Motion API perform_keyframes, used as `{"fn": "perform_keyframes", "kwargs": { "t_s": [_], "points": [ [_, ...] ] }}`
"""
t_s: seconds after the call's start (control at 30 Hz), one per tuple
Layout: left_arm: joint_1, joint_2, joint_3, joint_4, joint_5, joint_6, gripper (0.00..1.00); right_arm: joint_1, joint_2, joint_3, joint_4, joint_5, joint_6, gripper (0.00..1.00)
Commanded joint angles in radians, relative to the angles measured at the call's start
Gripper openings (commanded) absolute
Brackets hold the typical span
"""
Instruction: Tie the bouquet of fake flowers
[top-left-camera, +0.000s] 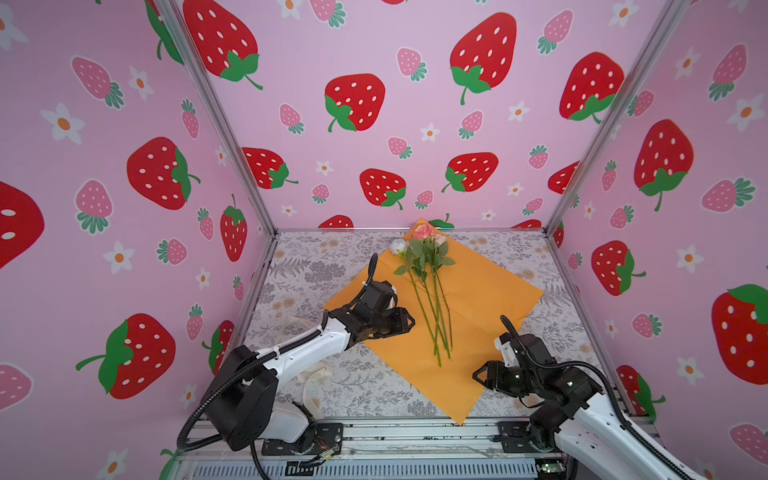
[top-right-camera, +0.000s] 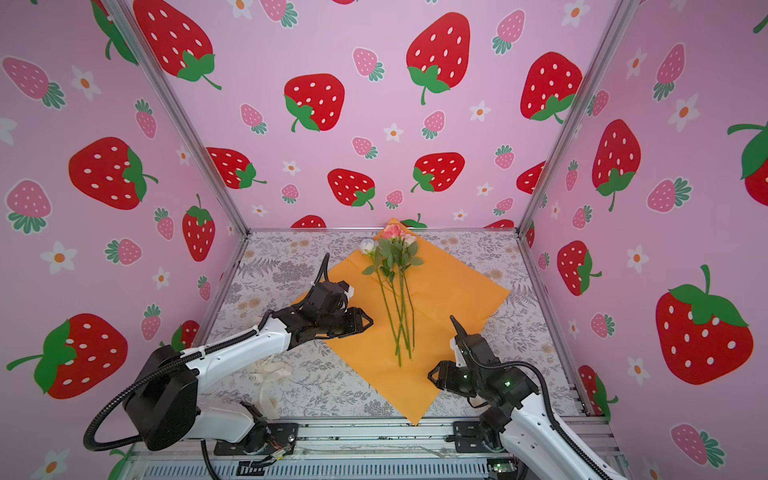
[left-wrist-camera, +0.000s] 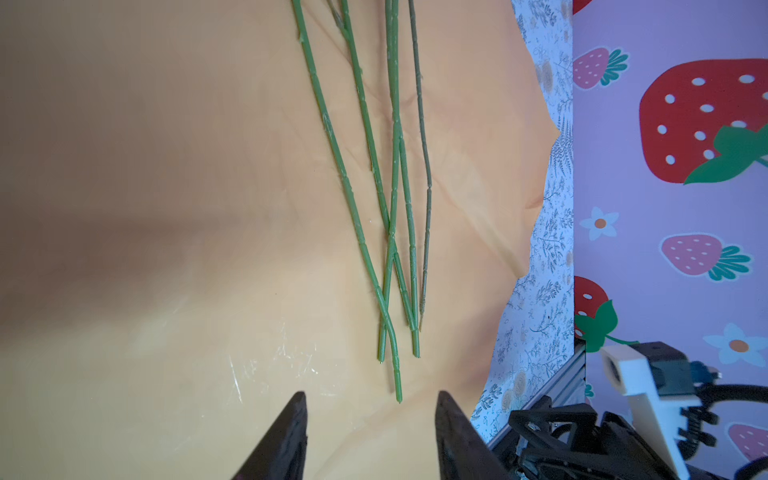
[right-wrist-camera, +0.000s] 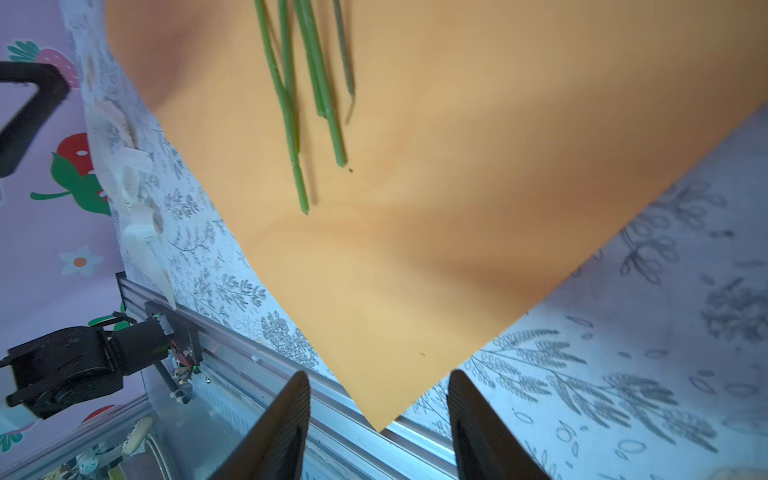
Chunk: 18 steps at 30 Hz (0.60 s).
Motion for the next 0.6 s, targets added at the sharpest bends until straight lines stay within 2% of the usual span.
{"fn": "perform_keyframes", "kwargs": {
  "t_s": [0.0, 0.13, 0.2, 0.37, 0.57],
  "points": [
    [-0.023, -0.024, -0.032, 0.037, -0.046, -0.043, 0.51, 0.017, -0.033, -0.038, -0.092, -0.006, 0.076, 0.57],
    [-0.028, -0.028, -0.048, 0.041, -0.047, -0.050, 0.51, 0.018, -0.035, -0.098, -0.012, -0.035, 0.099, 0.58],
    [-0.028, -0.026, -0.043, 0.031, -0.049, -0.043, 0.51, 0.019, -0.021, -0.139, 0.072, -0.070, 0.122, 0.58],
    [-0.028, -0.017, -0.023, 0.000, -0.062, -0.033, 0.52, 0.019, 0.016, -0.202, 0.261, -0.077, 0.183, 0.59],
    [-0.027, -0.013, -0.015, -0.014, -0.069, -0.031, 0.52, 0.020, 0.106, -0.170, 0.514, -0.069, 0.171, 0.59]
  ]
}}
